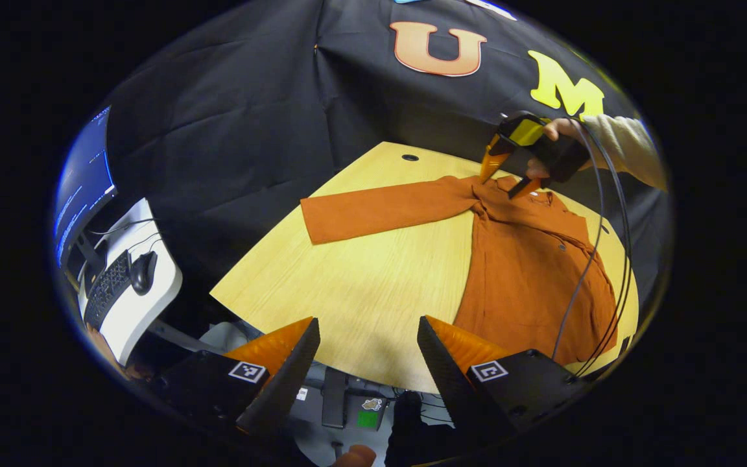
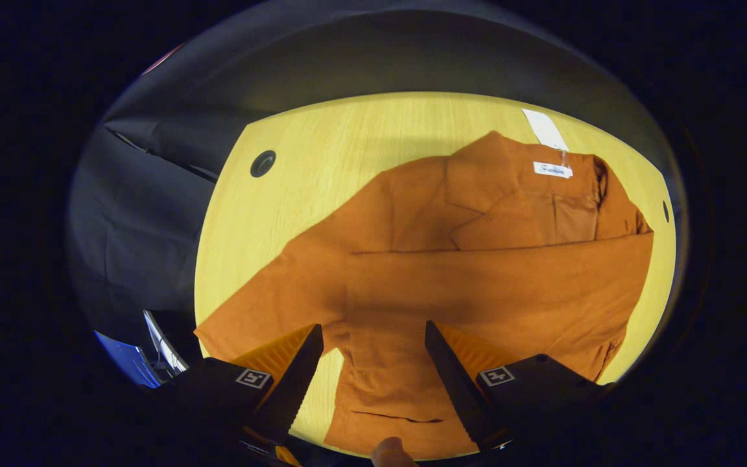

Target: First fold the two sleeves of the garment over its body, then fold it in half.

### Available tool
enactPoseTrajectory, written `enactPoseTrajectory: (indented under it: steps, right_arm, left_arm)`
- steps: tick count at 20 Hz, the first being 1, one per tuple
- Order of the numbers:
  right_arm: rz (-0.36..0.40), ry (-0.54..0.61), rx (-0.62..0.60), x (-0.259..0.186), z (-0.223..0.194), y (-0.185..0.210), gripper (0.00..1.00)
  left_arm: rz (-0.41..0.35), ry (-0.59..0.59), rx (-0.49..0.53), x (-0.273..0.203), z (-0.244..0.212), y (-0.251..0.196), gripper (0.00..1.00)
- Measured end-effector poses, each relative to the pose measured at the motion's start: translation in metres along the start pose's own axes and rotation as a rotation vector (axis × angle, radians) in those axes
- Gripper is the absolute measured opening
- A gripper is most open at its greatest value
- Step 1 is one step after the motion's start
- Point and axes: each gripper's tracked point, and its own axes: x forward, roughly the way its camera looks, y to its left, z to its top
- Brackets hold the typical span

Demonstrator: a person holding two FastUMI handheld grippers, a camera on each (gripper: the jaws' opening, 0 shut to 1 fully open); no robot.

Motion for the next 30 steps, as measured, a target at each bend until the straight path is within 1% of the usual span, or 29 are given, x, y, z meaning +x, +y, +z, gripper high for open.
enactPoseTrajectory:
  steps: [2,4,7,9,10,11,12,15,17,18,20,21,23,24,25,26,27,30]
  right_arm:
    - [0.005,-0.001,0.010,-0.013,-0.012,-0.012,1.00]
    - [0.004,-0.007,0.019,-0.025,-0.028,-0.030,1.00]
    - [0.003,-0.002,0.041,-0.037,-0.069,-0.059,0.99]
    - [-0.022,0.007,0.023,-0.042,-0.100,-0.086,1.00]
    - [-0.050,0.010,0.000,-0.045,-0.114,-0.102,1.00]
    - [-0.076,0.011,-0.019,-0.050,-0.129,-0.115,1.00]
    - [-0.082,0.014,-0.039,-0.055,-0.145,-0.121,0.99]
    - [-0.064,0.016,-0.049,-0.077,-0.182,-0.133,0.99]
    - [-0.054,0.006,-0.033,-0.089,-0.199,-0.139,1.00]
    - [-0.050,0.003,-0.034,-0.095,-0.208,-0.141,0.99]
    - [-0.052,0.001,-0.052,-0.107,-0.225,-0.147,1.00]
    - [-0.053,-0.007,-0.056,-0.111,-0.232,-0.151,1.00]
    - [-0.060,-0.015,-0.051,-0.117,-0.245,-0.160,1.00]
    - [-0.057,-0.012,-0.040,-0.120,-0.254,-0.163,1.00]
    - [-0.051,-0.006,-0.022,-0.121,-0.261,-0.164,1.00]
    - [-0.049,0.003,-0.003,-0.121,-0.269,-0.169,0.98]
    - [-0.049,0.007,0.014,-0.122,-0.273,-0.172,1.00]
    - [-0.049,0.005,0.061,-0.122,-0.283,-0.182,1.00]
  left_arm:
    - [-0.003,0.013,-0.039,0.010,0.017,0.004,0.98]
    - [-0.017,0.050,-0.064,0.023,0.030,0.007,0.98]
    - [0.023,0.076,-0.047,0.039,0.058,0.027,0.99]
    - [0.037,0.107,-0.054,0.052,0.076,0.036,0.99]
    - [0.021,0.141,-0.049,0.058,0.082,0.034,0.98]
    - [0.025,0.174,-0.030,0.063,0.087,0.039,1.00]
    - [0.040,0.193,-0.007,0.072,0.096,0.047,0.99]
    - [0.050,0.302,0.054,0.097,0.107,0.059,0.99]
    - [0.037,0.374,0.065,0.114,0.118,0.054,1.00]
    - [0.027,0.418,0.057,0.123,0.121,0.052,0.98]
    - [0.014,0.504,-0.002,0.137,0.120,0.056,0.99]
    - [-0.007,0.559,-0.054,0.144,0.116,0.055,0.99]
    - [-0.017,0.642,-0.179,0.155,0.115,0.046,0.98]
    - [-0.011,0.674,-0.238,0.162,0.116,0.041,0.99]
    - [0.013,0.688,-0.276,0.167,0.116,0.043,0.99]
    - [0.034,0.693,-0.289,0.173,0.117,0.048,0.99]
    - [0.053,0.700,-0.281,0.178,0.117,0.056,0.99]
    - [0.075,0.724,-0.260,0.187,0.114,0.063,0.98]
